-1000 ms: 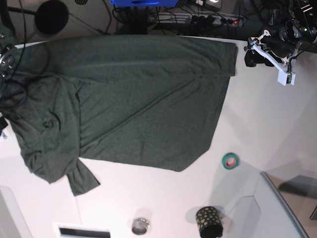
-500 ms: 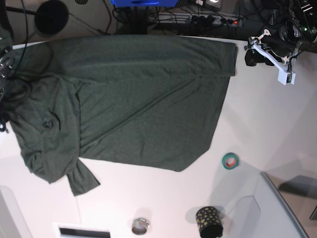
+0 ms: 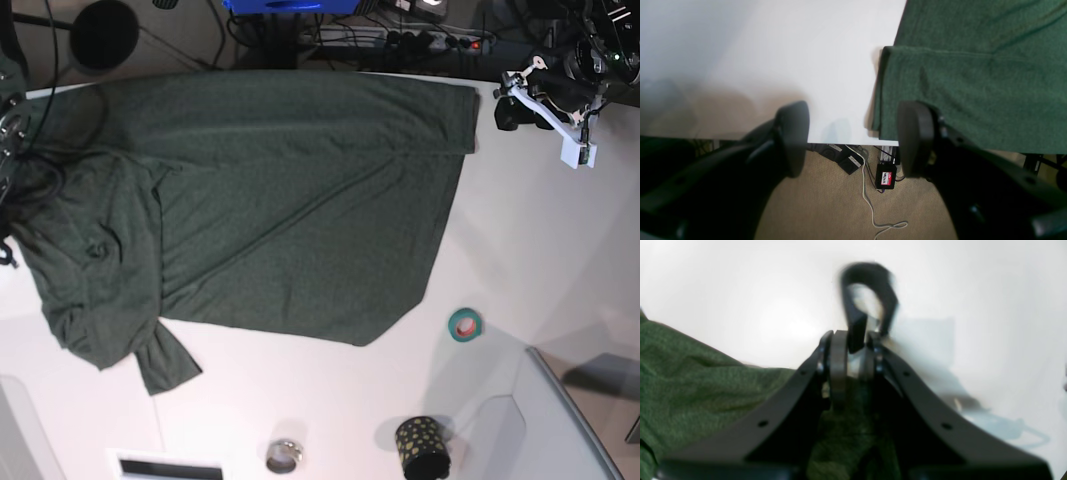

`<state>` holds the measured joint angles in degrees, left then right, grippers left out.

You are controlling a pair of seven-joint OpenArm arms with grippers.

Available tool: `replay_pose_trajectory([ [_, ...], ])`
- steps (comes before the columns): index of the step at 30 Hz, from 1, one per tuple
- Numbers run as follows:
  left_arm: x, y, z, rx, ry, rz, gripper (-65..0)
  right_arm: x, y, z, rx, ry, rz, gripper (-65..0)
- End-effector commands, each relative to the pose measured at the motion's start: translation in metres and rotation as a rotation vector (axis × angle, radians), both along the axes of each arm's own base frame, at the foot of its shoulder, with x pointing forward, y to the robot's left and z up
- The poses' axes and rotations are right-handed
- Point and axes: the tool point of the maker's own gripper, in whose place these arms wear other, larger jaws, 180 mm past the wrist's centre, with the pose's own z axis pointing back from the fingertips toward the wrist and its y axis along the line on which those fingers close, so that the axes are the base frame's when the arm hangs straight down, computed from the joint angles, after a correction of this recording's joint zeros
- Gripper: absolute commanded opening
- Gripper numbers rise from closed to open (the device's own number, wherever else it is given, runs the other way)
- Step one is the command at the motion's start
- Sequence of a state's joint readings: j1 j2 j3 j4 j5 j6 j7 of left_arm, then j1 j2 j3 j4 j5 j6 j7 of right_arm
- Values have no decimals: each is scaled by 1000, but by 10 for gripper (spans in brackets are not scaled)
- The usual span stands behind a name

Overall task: Layout the t-shirt on the table in an organized manner, then fold the t-shirt properly
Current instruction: 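Move the right gripper down onto the shirt's bunched sleeve area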

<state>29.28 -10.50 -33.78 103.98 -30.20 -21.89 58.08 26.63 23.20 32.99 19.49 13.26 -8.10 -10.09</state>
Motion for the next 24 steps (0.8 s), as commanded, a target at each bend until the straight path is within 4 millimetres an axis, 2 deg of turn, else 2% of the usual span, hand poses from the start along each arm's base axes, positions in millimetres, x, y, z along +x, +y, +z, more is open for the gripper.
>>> replay_pose_trajectory([
  [1, 4, 3, 6, 10, -26, -5, -252, 13, -18, 22, -47, -47, -6, -563],
  [3, 4, 3, 6, 10, -26, -5, -252, 13, -18, 22, -47, -47, -6, -582],
  [5, 4, 3, 6, 10, -26, -5, -252, 16, -17, 22, -41, -54, 6, -648],
  [8, 4, 3, 6, 10, -26, -5, -252, 24, -12, 25, -29, -83, 50, -642],
  [10, 4, 3, 6, 10, -26, -5, -252, 27, -19, 35, -58, -108, 53, -638],
  [13, 6, 3, 7, 9, -30, -5, -252, 30, -31, 56, -126, -149, 63, -567],
  [16, 7, 3, 7, 7, -34, -3, -252, 32, -39, 79, -169, -171, 82, -434],
  [18, 7, 3, 7, 7, -34, -3, -252, 35, -39, 89, -170, -174, 91, -375],
  [22, 8, 1, 7, 2, -38, -1, -252, 43, -32, 102, -150, -183, 135, -350],
  [24, 10, 0, 7, -2, -42, 5, -252, 53, -5, 104, -101, -190, 246, -353],
])
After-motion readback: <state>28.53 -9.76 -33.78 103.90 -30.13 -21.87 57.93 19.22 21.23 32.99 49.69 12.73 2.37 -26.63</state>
